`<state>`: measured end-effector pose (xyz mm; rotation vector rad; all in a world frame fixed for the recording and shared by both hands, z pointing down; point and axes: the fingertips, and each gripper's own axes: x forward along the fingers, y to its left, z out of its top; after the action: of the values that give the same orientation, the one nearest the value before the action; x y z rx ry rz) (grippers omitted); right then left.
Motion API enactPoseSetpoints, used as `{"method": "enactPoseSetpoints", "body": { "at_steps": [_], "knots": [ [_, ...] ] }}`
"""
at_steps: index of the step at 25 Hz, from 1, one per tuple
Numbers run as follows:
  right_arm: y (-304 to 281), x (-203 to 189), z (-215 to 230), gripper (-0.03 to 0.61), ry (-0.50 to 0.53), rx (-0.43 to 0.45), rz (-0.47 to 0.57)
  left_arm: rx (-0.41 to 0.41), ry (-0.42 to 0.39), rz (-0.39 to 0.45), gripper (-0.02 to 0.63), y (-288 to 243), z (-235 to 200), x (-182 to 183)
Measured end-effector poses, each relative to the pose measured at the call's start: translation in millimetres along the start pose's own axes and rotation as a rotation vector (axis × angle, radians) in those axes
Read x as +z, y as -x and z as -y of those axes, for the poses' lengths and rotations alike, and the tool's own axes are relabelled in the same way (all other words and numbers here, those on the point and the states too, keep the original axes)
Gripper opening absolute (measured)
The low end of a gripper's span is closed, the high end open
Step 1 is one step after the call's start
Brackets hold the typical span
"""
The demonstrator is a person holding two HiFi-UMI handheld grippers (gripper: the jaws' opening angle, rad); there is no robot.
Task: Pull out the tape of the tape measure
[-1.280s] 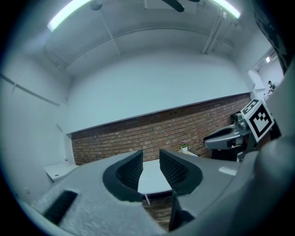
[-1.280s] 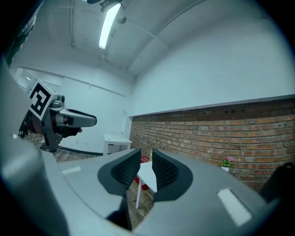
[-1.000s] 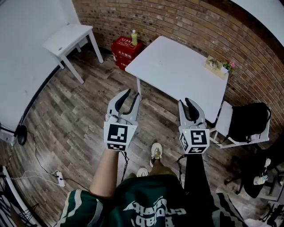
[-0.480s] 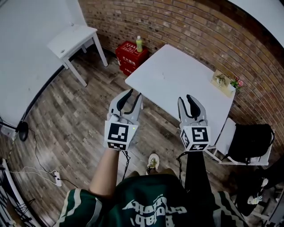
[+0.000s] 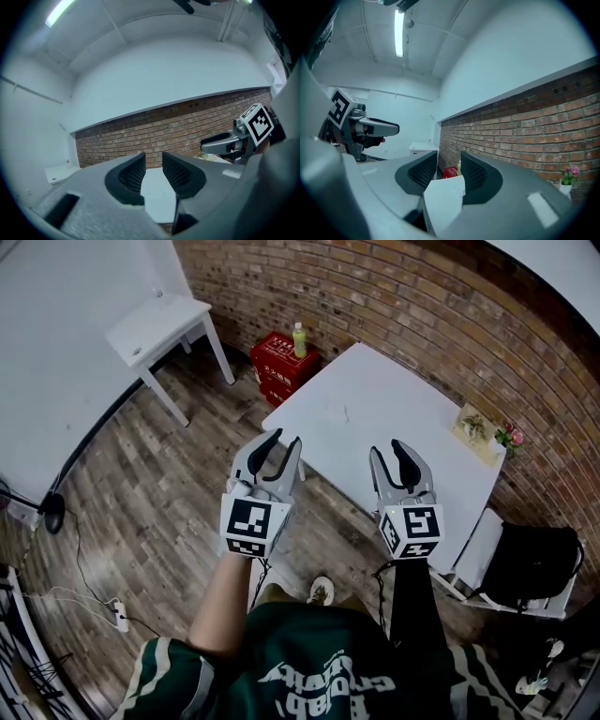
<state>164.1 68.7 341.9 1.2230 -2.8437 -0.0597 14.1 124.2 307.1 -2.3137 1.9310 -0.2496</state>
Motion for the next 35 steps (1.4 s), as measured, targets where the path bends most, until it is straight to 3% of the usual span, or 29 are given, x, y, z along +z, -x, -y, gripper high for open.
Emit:
{"method": "enactPoseSetpoints", "body": {
  "at_steps": [10, 18, 24, 35],
  "knots": [
    [-24.7, -7.6, 17.4, 0.190, 0.011, 0.013, -0.018, -0.007, 0.004, -0.006, 0.121, -32.1, -13.5, -5.7],
    [-81.0, -7.0, 39.4, 0.193, 0.006, -0.018, -0.017, -0.045, 0.011, 0.012, 0.121, -86.9, -46.1, -13.9],
    [-148.0, -9.6, 50.8, 0.199, 0.008, -0.034, -0.043, -0.113, -0.006, 0.017, 0.121, -146.0, -80.7, -23.9],
    [-262.0, -15.6, 71.1, 0.202, -0.015, -0.133, -0.106, -0.313, -0.017, 0.020, 0.109, -256.4, -141.3, -38.7]
  ]
}}
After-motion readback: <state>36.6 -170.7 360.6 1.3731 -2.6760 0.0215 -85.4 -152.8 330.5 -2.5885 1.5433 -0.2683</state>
